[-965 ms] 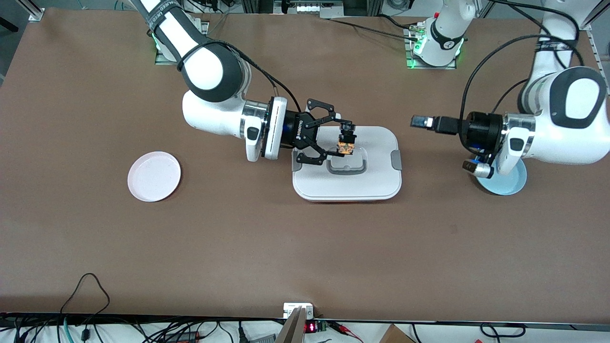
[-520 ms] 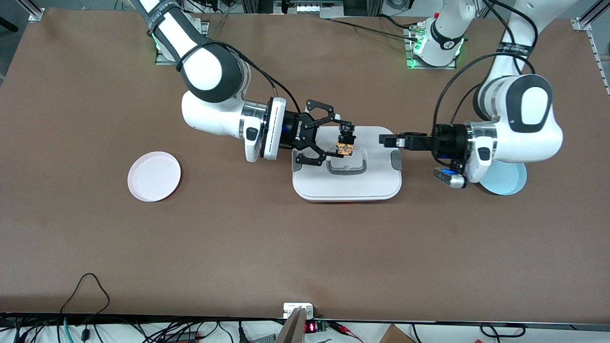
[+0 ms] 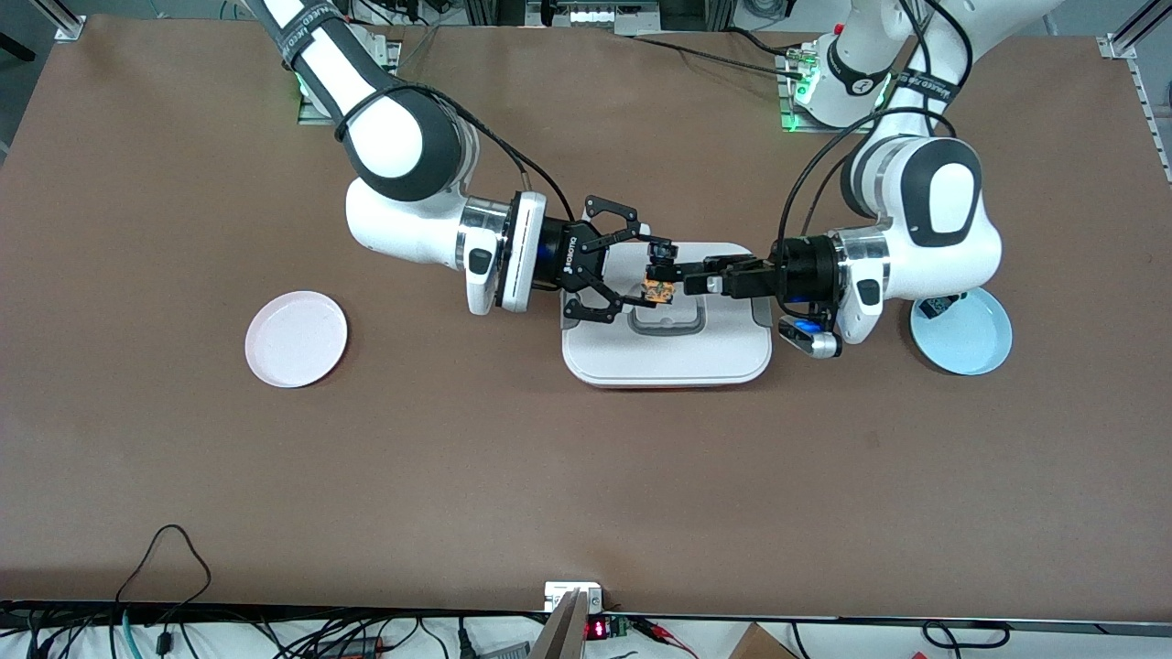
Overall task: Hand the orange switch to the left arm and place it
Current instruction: 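Grasp the switch with the left gripper and open the right gripper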
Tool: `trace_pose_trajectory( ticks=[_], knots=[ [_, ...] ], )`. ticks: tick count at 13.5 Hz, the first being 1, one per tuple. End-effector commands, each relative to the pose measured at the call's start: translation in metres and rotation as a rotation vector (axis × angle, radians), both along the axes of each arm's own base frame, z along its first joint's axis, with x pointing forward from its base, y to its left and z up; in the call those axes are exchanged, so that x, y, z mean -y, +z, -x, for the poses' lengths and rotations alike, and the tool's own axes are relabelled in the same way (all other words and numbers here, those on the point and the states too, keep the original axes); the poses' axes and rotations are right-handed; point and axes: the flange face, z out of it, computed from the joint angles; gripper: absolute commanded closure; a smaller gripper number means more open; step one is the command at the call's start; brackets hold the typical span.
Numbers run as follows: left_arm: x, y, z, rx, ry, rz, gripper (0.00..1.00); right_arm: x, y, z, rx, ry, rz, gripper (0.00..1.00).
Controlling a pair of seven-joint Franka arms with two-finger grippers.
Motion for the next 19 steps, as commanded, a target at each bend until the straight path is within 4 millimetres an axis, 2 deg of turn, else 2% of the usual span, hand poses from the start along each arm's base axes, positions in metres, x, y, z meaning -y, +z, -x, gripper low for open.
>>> trace_pose_trajectory(
  ticks=[1,2,6,8,9,12,13,15,17,18,19],
  knots=[
    [-0.002,-0.008,-0.005,0.018,0.038,0.033,0.08,-0.001,0.003,-0.002,0.014,-0.008,-0.019,0.66],
    [0.001,-0.007,-0.003,0.017,0.032,0.035,0.13,-0.001,0.003,-0.003,0.014,-0.009,-0.021,0.66],
    [0.012,-0.005,0.002,0.009,0.015,0.050,0.15,-0.001,0.003,-0.002,0.015,-0.008,-0.019,0.66],
    [0.024,-0.006,0.010,0.001,-0.008,0.059,0.19,-0.001,0.003,-0.003,0.016,-0.009,-0.021,0.66],
    [0.025,-0.006,0.011,0.001,-0.010,0.060,0.26,-0.001,0.003,-0.003,0.016,-0.009,-0.021,0.66],
    [0.024,-0.005,0.010,-0.001,-0.009,0.061,0.64,-0.001,0.003,-0.003,0.016,-0.009,-0.021,0.66],
    [0.024,-0.005,0.010,0.001,-0.009,0.062,0.74,-0.001,0.003,-0.003,0.016,-0.009,-0.020,0.66],
    [0.023,-0.004,0.010,0.003,-0.008,0.063,0.85,-0.001,0.003,-0.003,0.021,-0.008,-0.019,0.66],
    [0.023,-0.005,0.009,0.002,-0.007,0.062,0.86,-0.001,0.001,-0.003,0.018,-0.008,-0.018,0.66],
    [0.023,-0.005,0.009,0.002,-0.007,0.062,0.86,-0.001,0.002,-0.003,0.019,-0.010,-0.019,0.62],
    [0.022,-0.004,0.009,0.003,-0.007,0.063,0.86,-0.001,0.002,-0.003,0.016,-0.010,-0.019,0.20]
  ],
)
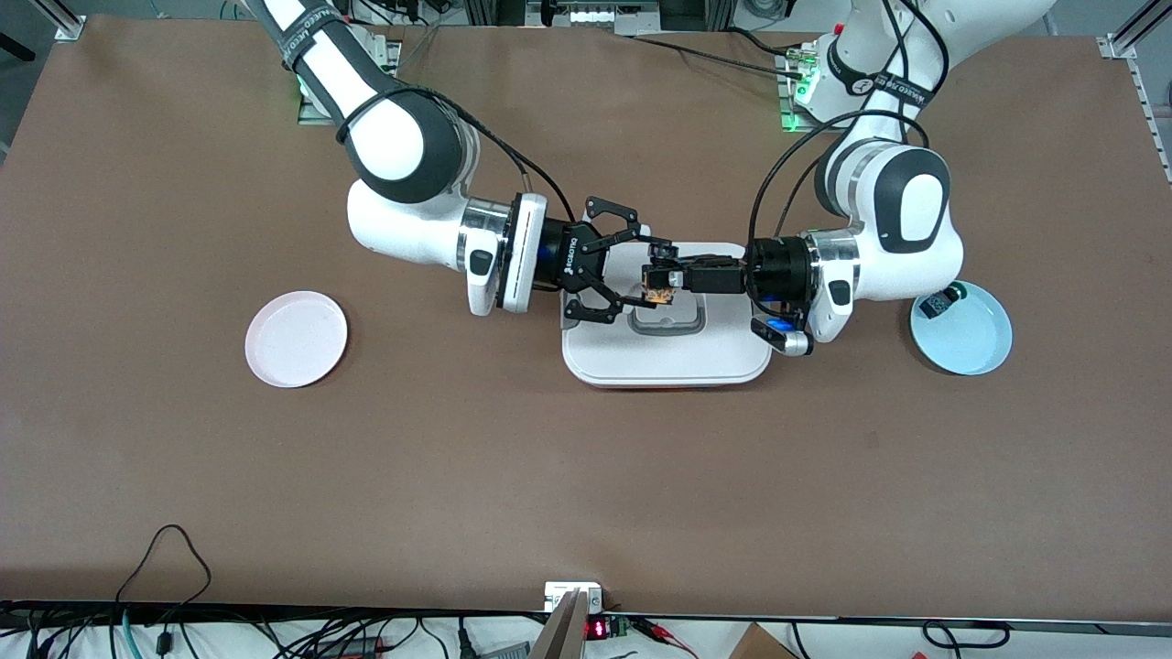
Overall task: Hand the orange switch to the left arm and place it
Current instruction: 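Grasp the switch with the left gripper and open the right gripper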
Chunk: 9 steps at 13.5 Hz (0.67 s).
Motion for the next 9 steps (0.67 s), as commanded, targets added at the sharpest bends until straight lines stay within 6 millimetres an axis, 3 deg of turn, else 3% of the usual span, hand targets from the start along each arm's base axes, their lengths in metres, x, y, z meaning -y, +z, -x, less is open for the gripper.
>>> trace_pose_trajectory(
  ticks=[1,3,6,7,9],
  knots=[
    [-0.003,0.003,0.001,0.005,0.017,0.021,0.86,-0.001,0.006,-0.003,0.020,-0.010,-0.018,0.00],
    [-0.003,0.005,-0.001,0.013,0.016,0.022,0.86,0.005,0.010,-0.008,0.008,-0.021,-0.024,0.00],
    [-0.005,0.012,-0.003,0.029,0.013,0.014,0.86,0.042,0.038,-0.029,-0.011,-0.020,-0.074,0.00],
    [-0.007,0.014,-0.002,0.043,0.003,-0.005,0.86,0.065,0.038,-0.040,0.003,0.008,-0.079,0.00],
    [-0.025,0.017,-0.009,0.113,-0.053,-0.118,0.86,0.129,0.041,-0.064,0.018,0.110,-0.054,0.00]
  ],
)
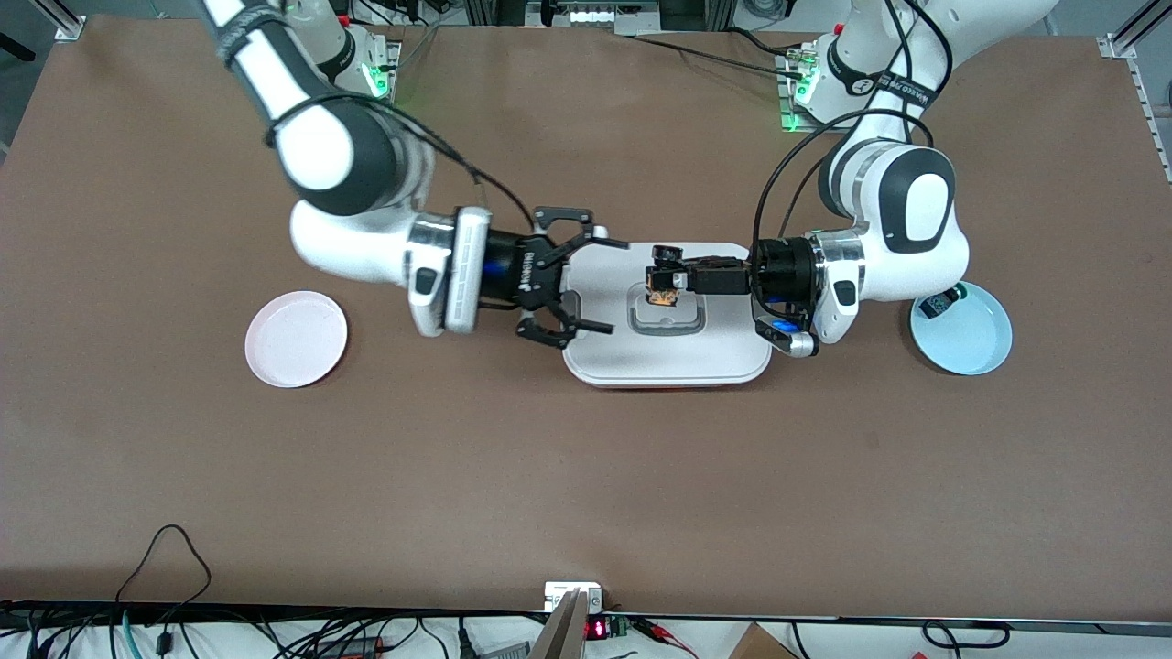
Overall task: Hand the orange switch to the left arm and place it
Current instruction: 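Carry the switch to the blue plate while the right gripper withdraws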
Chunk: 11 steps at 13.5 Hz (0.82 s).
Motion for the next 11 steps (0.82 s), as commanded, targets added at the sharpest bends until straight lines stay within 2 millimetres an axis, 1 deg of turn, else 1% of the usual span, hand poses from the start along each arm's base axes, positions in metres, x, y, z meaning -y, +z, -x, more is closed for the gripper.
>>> trace_pose_trajectory(
  ticks=[1,2,3,4,5,6,7,9,10,11],
  knots=[
    [-0.026,0.010,-0.006,0.103,-0.075,-0.137,0.86,0.095,0.006,-0.025,-0.021,0.139,0.038,0.00],
    [-0.036,0.013,-0.007,0.143,-0.137,-0.187,0.86,0.132,0.004,-0.030,-0.054,0.202,0.076,0.00],
    [-0.048,0.013,-0.007,0.176,-0.201,-0.250,0.86,0.163,0.004,-0.033,-0.070,0.246,0.097,0.00],
    [-0.064,0.013,-0.010,0.212,-0.252,-0.333,0.86,0.189,0.010,-0.034,-0.062,0.288,0.105,0.00],
    [-0.080,0.013,-0.011,0.241,-0.305,-0.414,0.86,0.217,0.010,-0.033,-0.063,0.325,0.129,0.00],
    [-0.089,0.013,-0.009,0.278,-0.382,-0.494,0.86,0.247,0.009,-0.033,-0.065,0.344,0.173,0.00],
    [-0.102,0.007,-0.008,0.304,-0.445,-0.586,0.86,0.275,0.010,-0.032,-0.083,0.362,0.207,0.00],
    [-0.134,-0.008,-0.007,0.362,-0.550,-0.726,0.86,0.316,0.022,-0.026,-0.124,0.405,0.283,0.00],
    [-0.144,-0.012,-0.006,0.389,-0.604,-0.770,0.86,0.337,0.034,-0.022,-0.149,0.399,0.367,0.00],
    [-0.164,-0.016,-0.005,0.411,-0.658,-0.829,0.86,0.359,0.043,-0.018,-0.189,0.377,0.455,0.00]
  ],
)
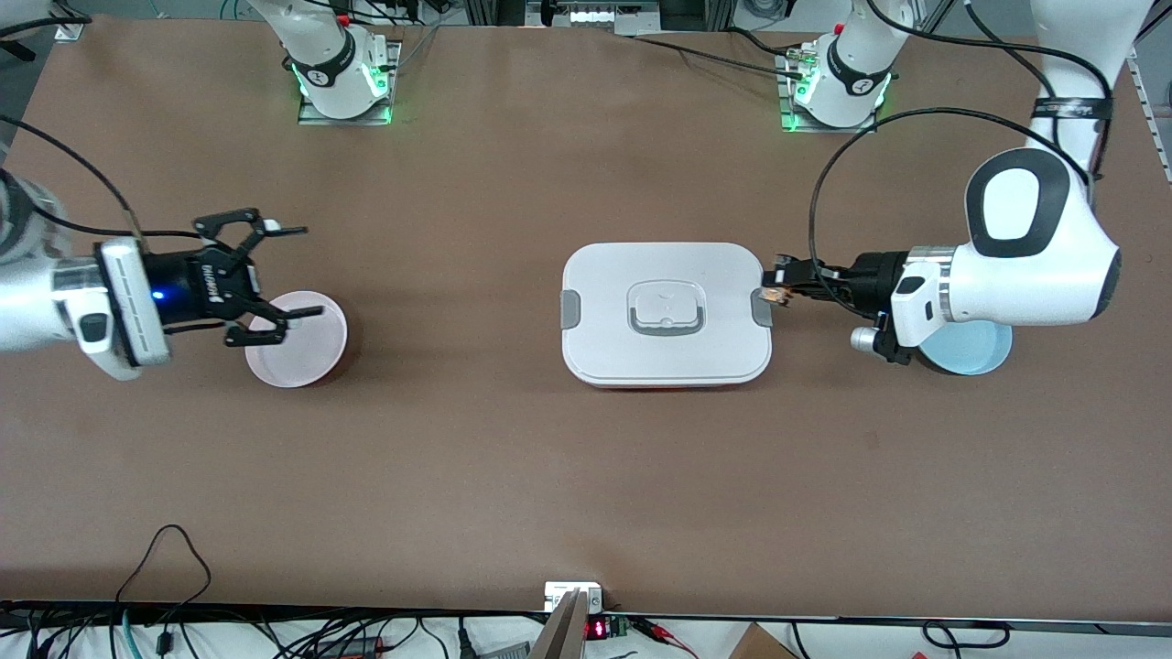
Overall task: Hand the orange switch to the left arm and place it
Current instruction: 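Carry the switch to the blue plate while the right gripper withdraws, then lower the switch onto the blue plate and open the left gripper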
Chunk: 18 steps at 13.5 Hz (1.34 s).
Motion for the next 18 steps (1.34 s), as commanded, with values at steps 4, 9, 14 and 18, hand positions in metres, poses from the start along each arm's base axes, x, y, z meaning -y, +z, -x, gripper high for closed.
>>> trace_pose_trajectory(
  ticks=[4,9,14,18],
  knots=[
    [-0.061,-0.009,0.007,0.142,-0.401,-0.315,0.86,0.059,0.079,0.043,-0.082,-0.082,0.482,0.00],
    [-0.114,-0.024,0.005,0.209,-0.691,-0.529,0.86,0.057,0.127,0.068,-0.167,-0.298,0.882,0.00],
    [-0.159,-0.072,0.009,0.361,-1.056,-0.619,0.86,0.013,0.132,0.086,-0.238,-0.529,1.226,0.00],
    [-0.216,-0.126,0.040,0.495,-1.166,-0.610,0.86,-0.006,0.098,0.095,-0.250,-0.646,1.269,0.00]
  ],
)
